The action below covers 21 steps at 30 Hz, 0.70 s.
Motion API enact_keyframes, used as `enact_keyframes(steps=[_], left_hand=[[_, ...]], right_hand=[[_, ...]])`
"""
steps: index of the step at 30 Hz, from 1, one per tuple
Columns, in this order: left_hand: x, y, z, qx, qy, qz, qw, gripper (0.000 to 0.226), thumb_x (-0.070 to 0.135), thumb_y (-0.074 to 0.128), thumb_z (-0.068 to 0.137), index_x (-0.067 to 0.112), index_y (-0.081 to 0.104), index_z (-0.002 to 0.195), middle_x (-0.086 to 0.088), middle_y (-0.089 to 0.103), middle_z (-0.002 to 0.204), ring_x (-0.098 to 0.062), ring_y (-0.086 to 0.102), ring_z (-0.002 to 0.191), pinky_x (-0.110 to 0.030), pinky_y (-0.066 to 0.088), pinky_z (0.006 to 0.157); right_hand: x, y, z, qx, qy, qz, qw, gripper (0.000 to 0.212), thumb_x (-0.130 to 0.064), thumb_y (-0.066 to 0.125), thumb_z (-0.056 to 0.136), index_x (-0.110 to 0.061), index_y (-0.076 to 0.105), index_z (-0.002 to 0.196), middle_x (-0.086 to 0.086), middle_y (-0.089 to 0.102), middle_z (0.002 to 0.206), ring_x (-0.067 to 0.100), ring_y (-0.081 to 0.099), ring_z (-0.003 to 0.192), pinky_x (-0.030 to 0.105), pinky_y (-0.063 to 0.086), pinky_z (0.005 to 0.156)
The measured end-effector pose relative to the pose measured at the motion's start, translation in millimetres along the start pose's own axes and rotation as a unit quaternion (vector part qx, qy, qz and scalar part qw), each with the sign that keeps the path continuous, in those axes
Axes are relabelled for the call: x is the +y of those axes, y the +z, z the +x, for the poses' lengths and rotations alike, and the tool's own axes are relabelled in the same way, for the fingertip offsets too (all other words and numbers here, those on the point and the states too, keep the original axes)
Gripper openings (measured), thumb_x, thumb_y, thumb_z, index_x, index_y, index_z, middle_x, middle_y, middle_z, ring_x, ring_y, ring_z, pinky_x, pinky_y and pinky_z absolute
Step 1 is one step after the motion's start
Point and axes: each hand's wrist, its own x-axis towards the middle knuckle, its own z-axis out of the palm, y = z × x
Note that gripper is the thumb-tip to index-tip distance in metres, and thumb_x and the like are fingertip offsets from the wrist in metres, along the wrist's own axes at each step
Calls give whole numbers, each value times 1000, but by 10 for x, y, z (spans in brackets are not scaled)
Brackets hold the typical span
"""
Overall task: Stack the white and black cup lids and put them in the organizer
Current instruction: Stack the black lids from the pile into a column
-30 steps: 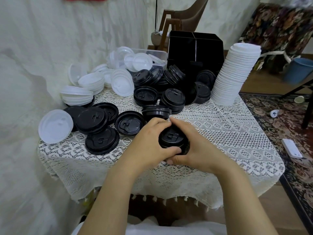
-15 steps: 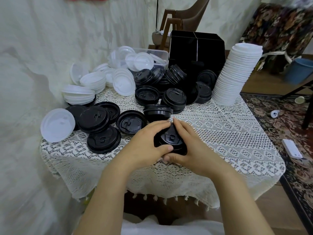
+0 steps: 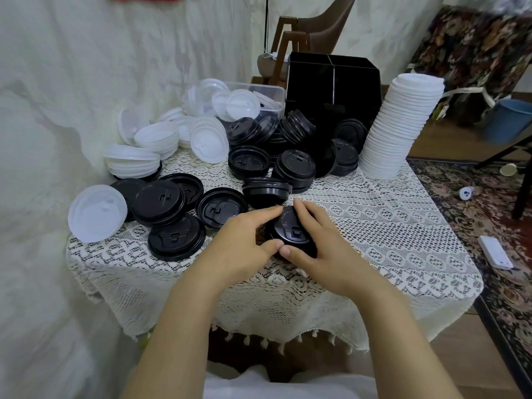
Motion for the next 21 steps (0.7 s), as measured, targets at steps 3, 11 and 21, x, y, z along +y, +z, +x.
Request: enact_keyframes(steps=[3, 11, 21], left_hand=[[6, 2, -11, -5, 2, 4, 1000, 61, 15, 66, 89, 32, 44, 143, 14, 46, 144, -5, 36, 137, -35, 30, 116], [-16, -181, -81, 223, 10, 216, 951, 33, 4, 60, 85, 12, 64, 117, 2, 59, 111, -19, 52, 108, -31, 40, 98], [-93, -142, 18, 165, -49, 322, 931, 25, 25, 54, 95, 17, 69, 113, 3, 63, 114, -17, 57, 102, -38, 13, 117]], right_hand=[[2, 25, -3, 9, 0, -13, 1000, 84, -44, 59, 92, -25, 8, 156, -20, 15, 153, 2, 22, 140, 25, 25, 117], [-17, 9, -2, 17, 16, 1, 1000, 84, -39, 66, 90, -29, 14, 155, -23, 21, 149, 2, 28, 137, 24, 30, 114], [-23, 2, -12, 16, 26, 14, 999, 84, -40, 66, 89, -29, 15, 155, -27, 22, 141, 1, 31, 135, 22, 31, 112]])
